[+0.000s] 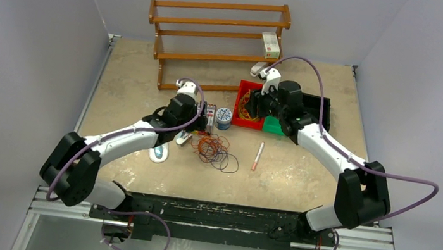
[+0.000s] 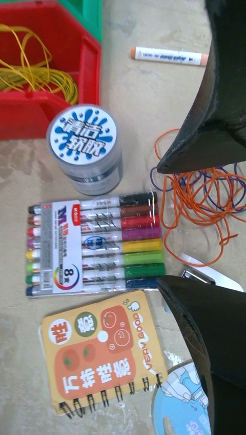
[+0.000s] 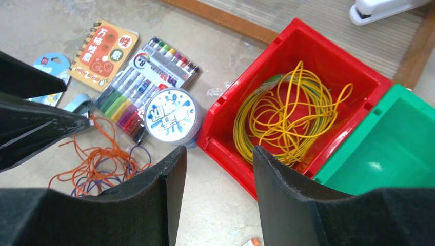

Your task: Untangle the cables

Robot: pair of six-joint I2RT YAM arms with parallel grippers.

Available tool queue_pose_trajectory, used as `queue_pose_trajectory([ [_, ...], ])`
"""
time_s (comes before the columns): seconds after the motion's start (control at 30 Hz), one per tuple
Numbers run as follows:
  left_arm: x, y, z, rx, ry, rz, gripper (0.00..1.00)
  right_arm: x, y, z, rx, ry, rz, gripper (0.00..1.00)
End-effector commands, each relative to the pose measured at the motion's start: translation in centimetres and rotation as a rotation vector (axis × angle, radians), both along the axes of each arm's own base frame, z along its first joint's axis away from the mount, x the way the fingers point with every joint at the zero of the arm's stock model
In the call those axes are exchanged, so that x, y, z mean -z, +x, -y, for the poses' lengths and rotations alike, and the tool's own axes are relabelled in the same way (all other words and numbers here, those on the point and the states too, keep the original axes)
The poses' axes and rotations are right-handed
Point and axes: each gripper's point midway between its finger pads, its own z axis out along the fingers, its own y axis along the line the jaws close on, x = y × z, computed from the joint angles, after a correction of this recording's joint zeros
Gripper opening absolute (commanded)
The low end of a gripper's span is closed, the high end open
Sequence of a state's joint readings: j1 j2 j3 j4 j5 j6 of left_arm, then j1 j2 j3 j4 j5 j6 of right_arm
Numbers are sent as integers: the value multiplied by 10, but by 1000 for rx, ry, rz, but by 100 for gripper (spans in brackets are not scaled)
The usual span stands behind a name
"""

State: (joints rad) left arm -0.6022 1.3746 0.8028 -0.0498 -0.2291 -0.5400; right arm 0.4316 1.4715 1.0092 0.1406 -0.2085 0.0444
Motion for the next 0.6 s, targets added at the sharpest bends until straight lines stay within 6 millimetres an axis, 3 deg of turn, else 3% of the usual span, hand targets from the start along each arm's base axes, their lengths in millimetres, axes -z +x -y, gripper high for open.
queue_pose_trajectory([
  [0.0, 11, 5, 1, -8, -4, -13, 70, -12, -5, -13, -63, 56, 13, 53],
  [0.2, 24, 8, 20, 56, -35, -36, 61, -6, -4, -16, -78, 55, -2, 52],
  [0.43, 42, 12, 18, 49, 2, -59, 51, -5, -5, -18, -88, 61, -7, 52],
  [0.57, 40, 15, 18, 46, 3, -47, 42, -6, -6, -20, -94, 67, -6, 52],
])
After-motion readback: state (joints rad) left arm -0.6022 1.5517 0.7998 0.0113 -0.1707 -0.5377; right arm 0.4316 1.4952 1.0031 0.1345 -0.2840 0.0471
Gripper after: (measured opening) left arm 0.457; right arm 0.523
